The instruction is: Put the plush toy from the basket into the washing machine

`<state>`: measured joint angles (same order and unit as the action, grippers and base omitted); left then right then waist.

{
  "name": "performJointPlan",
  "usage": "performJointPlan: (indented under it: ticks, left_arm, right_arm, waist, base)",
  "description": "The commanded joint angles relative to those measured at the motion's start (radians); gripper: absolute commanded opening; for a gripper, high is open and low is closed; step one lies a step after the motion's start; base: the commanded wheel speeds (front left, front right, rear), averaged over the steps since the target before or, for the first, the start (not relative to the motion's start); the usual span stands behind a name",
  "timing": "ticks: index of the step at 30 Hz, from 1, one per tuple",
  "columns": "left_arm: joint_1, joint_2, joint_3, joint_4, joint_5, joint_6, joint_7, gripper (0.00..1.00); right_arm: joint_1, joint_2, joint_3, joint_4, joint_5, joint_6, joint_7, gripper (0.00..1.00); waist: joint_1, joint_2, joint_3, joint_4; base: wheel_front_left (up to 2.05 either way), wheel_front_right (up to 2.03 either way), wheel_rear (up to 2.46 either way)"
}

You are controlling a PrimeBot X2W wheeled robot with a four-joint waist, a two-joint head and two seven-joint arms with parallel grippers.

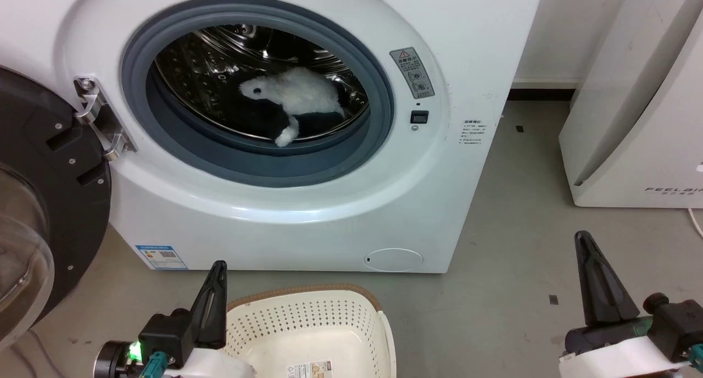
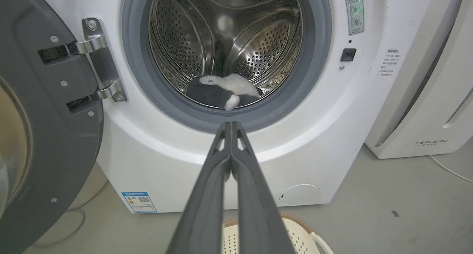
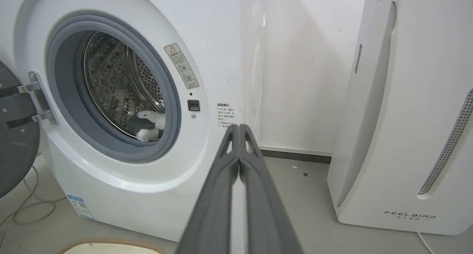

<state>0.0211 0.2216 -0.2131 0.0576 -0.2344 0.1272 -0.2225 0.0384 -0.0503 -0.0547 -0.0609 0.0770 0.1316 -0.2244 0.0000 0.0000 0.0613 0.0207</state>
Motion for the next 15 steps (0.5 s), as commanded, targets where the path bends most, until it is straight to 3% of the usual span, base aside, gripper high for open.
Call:
performJointPlan:
  ticks: [1,15]
  left_arm:
    - [-0.003,-0.009,0.007,-0.005,0.013,-0.007,0.004,0.00]
    - [-0.005,-0.030,0.034,-0.011,0.042,-0.023,0.033,0.00]
  right_arm:
    - [-0.005,0.000,0.003,0.005,-0.010,0.000,0.005,0.00]
    - [-0.010,0.000,0.010,0.012,-0.018,0.000,0.034,0.00]
  waist:
    - [0.0000,0.0000,-0.001,0.000]
    - [0.0000,0.0000,-0.009,-0.003]
  base:
    - [0.00,0.00,0.00]
    - [0.00,0.00,0.00]
